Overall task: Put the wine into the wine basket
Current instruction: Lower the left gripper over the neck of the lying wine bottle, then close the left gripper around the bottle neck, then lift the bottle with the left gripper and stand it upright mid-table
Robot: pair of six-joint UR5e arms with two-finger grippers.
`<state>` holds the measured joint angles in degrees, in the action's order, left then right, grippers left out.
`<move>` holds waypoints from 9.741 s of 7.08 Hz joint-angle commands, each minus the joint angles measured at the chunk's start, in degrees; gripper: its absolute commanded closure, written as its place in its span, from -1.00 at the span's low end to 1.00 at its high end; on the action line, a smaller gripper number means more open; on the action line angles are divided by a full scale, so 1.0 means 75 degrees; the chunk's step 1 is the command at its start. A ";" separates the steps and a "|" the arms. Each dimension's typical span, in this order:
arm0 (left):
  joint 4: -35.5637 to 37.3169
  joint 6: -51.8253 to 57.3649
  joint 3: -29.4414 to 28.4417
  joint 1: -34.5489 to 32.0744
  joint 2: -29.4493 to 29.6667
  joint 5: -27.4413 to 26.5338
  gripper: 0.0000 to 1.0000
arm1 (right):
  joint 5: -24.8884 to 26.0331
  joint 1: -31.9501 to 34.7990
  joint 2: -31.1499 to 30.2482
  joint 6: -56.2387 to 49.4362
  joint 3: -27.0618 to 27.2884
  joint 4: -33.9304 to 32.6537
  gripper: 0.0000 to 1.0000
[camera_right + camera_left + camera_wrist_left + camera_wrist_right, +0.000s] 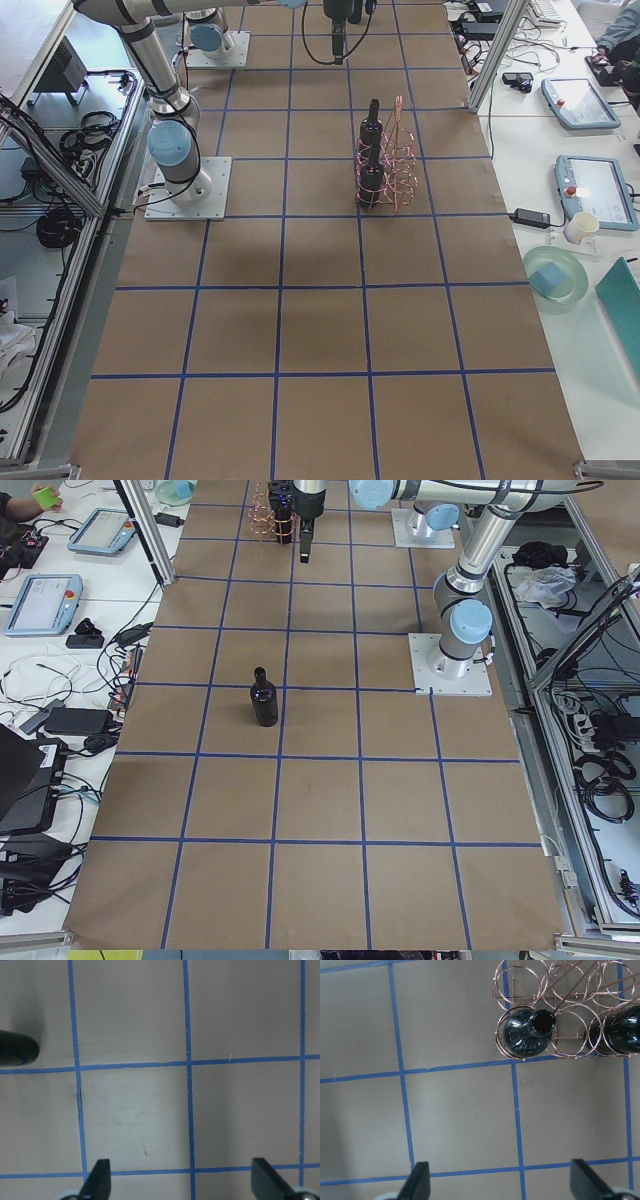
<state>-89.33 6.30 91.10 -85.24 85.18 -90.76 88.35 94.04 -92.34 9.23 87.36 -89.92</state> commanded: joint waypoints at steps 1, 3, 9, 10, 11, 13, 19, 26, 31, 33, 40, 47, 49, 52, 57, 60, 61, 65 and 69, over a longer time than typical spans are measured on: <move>-0.0216 0.0028 0.0005 0.0301 0.0010 -0.0015 -1.00 | -0.0003 0.0000 -0.0005 0.0000 0.0000 0.0001 -1.00; -0.0159 0.0039 -0.0006 0.0758 0.0056 0.0031 -1.00 | 0.0008 -0.0011 -0.0005 0.0000 0.0000 0.0001 -1.00; -0.0194 0.0028 -0.0006 0.0772 0.0033 0.0090 -1.00 | 0.0043 -0.0012 -0.0063 0.0000 0.0000 0.0012 -1.00; -0.0206 0.0028 -0.0006 0.0772 0.0056 0.0090 -1.00 | 0.0055 -0.0012 -0.0052 -0.0012 0.0000 0.0012 -1.00; -0.0218 0.0016 -0.0006 0.0749 0.0033 0.0079 -1.00 | 0.0055 -0.0012 -0.0052 -0.0012 0.0000 0.0024 -1.00; -0.0218 -0.0100 0.0005 0.0597 0.0033 0.0102 -1.00 | 0.0055 -0.0012 -0.0052 -0.0012 0.0000 0.0024 -1.00; 0.0227 0.2471 -0.0182 0.2757 0.0511 0.0392 -1.00 | 0.0055 -0.0012 -0.0052 -0.0012 0.0012 0.0012 -1.00; 0.1739 0.3894 -0.1014 0.3690 0.2961 0.0430 -1.00 | 0.0055 -0.0012 -0.0052 -0.0012 0.0012 0.0024 -1.00; 0.1739 0.3895 -0.1014 0.3702 0.3208 0.0325 -0.59 | 0.0067 -0.0012 -0.0052 -0.0012 0.0012 0.0024 -1.00; 0.1763 0.3895 -0.1014 0.3702 0.3244 0.0336 -0.50 | 0.0067 -0.0012 -0.0052 -0.0012 0.0012 0.0024 -1.00; 0.1657 0.3895 -0.0944 0.3713 0.3244 0.0162 1.00 | 0.0067 -0.0012 -0.0052 -0.0023 0.0012 0.0036 -1.00; 0.1646 0.3965 -0.0967 0.3737 0.3186 0.0067 -0.79 | 0.0067 -0.0012 -0.0052 -0.0094 0.0012 0.0036 -1.00; 0.1587 0.3965 -0.0932 0.3737 0.3150 0.0055 -0.63 | 0.0079 -0.0012 -0.0052 -0.0175 0.0012 0.0048 -1.00; 0.1294 0.3965 -0.0920 0.3748 0.3139 0.0032 1.00 | 0.0079 -0.0012 -0.0063 -0.0176 0.0012 0.0071 -1.00; 0.1306 0.3046 -0.1003 0.2910 0.2485 0.0230 1.00 | 0.0079 -0.0012 -0.0052 -0.0176 0.0012 0.0071 -1.00; 0.1306 0.1257 -0.0839 0.1047 0.2027 0.0313 1.00 | 0.0067 -0.0012 -0.0052 -0.0176 0.0012 0.0059 -1.00; 0.1294 0.0678 -0.0664 0.0508 0.1898 0.0545 1.00 | 0.0067 -0.0012 -0.0052 -0.0176 0.0012 0.0059 -1.00; 0.0759 -0.1443 0.0496 -0.1193 0.1148 0.1039 1.00 | 0.0079 -0.0012 -0.0052 -0.0176 0.0023 0.0083 -1.00; 0.0462 -0.1800 0.1467 -0.2193 0.0725 0.0981 1.00 | 0.0090 -0.0023 -0.0075 -0.0176 0.0012 0.0094 -1.00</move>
<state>-85.71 -6.91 99.42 -100.82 91.31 -83.52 88.98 93.87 -92.83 7.91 87.45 -89.22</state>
